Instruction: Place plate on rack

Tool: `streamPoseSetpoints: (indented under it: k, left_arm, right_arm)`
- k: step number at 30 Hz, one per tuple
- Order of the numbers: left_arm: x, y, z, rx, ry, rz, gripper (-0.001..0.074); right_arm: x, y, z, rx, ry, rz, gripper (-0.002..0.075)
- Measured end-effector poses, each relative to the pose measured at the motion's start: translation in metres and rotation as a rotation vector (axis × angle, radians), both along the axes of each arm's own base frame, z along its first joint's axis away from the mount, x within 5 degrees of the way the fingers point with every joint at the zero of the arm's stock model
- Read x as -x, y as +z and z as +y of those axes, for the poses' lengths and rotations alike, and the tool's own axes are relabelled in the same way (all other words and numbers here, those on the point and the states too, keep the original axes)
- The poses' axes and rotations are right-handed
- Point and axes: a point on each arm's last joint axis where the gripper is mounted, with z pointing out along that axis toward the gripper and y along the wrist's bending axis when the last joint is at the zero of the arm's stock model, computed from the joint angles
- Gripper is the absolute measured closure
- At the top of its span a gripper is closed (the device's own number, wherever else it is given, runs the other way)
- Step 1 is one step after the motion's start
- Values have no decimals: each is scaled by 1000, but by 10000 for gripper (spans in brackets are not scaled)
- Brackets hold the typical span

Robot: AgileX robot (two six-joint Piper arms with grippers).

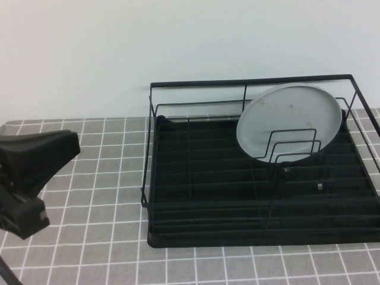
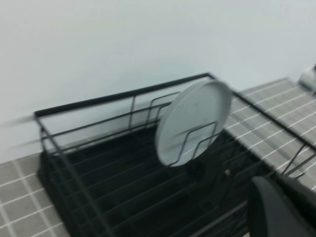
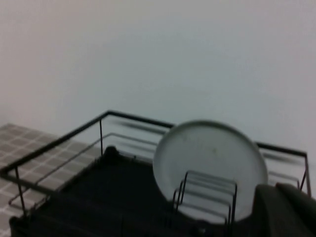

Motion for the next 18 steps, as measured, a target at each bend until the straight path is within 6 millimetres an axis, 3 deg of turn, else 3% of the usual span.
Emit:
streamPoseSetpoints:
  k: [18]
  left_arm:
    - [0,-1,1,-41,4,-15,734]
  right_arm:
    - [-8,-98,1,11,3,296,729]
